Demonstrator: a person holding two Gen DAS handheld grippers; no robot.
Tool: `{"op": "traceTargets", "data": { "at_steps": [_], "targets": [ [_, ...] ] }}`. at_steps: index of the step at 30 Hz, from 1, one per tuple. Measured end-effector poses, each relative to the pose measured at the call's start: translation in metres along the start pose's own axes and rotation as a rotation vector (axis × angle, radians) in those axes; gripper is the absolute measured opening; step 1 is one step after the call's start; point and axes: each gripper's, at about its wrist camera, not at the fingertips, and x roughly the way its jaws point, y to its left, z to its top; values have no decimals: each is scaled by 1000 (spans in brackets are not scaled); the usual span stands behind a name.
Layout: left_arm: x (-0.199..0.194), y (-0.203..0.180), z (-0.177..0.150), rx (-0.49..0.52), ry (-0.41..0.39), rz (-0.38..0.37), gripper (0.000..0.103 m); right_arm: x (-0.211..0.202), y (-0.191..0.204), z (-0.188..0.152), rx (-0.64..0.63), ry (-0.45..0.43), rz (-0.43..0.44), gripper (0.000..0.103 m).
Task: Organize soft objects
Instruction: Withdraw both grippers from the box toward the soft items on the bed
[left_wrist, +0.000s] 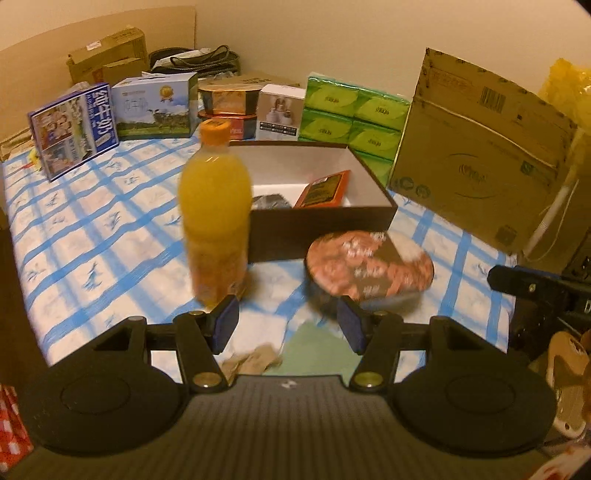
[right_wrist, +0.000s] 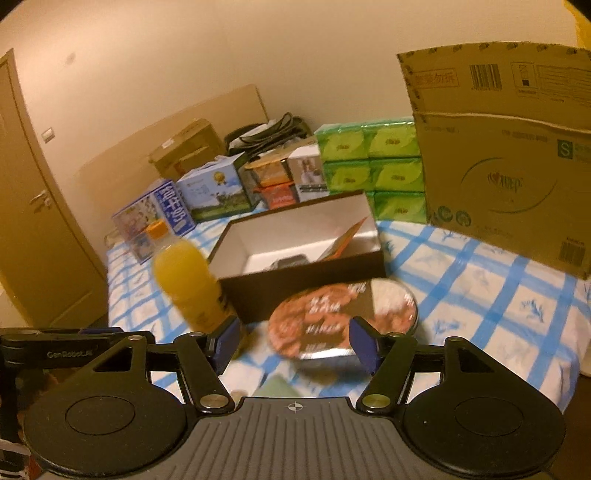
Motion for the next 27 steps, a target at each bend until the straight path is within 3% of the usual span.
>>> {"op": "traceTargets", "data": {
  "at_steps": [7,13,19,27],
  "targets": [
    [-32,33,-47,-23,31,23,57,-25,23,-37,26,27,49,66],
    [-45,50,-79,-43,49,38,56,-28,32,-72,31,97,39,66],
    [-48,54,-101,-37,65,28,56,-21,31,-99,69,164,34,66],
    [-33,48,-125,-22,125,27,56,-9,37,-125,-1,233,33,66]
  ]
}}
